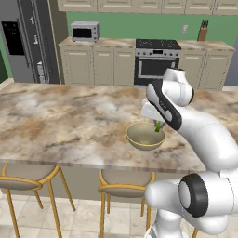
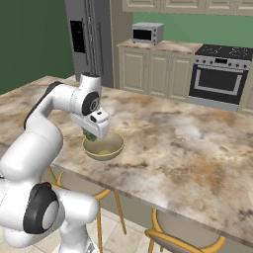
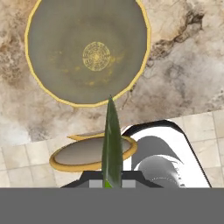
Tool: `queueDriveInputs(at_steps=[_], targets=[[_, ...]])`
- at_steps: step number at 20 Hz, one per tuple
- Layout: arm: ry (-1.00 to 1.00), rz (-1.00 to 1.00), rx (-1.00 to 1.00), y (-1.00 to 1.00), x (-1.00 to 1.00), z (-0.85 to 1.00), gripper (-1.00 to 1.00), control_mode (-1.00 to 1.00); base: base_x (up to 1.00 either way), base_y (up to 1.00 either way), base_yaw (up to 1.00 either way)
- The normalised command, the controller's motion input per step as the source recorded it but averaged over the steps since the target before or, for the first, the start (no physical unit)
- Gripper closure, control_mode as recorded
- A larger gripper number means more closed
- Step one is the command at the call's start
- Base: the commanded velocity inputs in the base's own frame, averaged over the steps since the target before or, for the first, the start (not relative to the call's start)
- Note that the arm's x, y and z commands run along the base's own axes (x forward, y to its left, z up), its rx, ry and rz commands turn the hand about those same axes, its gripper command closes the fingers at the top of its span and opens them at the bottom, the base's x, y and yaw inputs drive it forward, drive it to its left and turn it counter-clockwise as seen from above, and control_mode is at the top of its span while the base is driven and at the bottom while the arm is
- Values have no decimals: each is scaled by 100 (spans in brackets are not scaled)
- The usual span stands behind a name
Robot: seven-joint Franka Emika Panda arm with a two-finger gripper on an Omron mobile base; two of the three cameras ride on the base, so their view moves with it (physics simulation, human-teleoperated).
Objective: There is a bowl on the dining counter. Grab a lemon wedge from the fridge and place it in the bowl. Then get the liquor bottle and glass cup from the cabinet and place them next to the bowl.
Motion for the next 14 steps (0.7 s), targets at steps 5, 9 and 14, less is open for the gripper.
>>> queueDriveInputs(at_steps=[5, 9, 14], targets=[[0, 0, 0, -10, 28, -37, 100, -100, 0, 0, 0], [0, 0, 0, -10, 29, -36, 100, -100, 0, 0, 0], [1, 0, 0, -6, 24, -32, 100, -100, 0, 0, 0]])
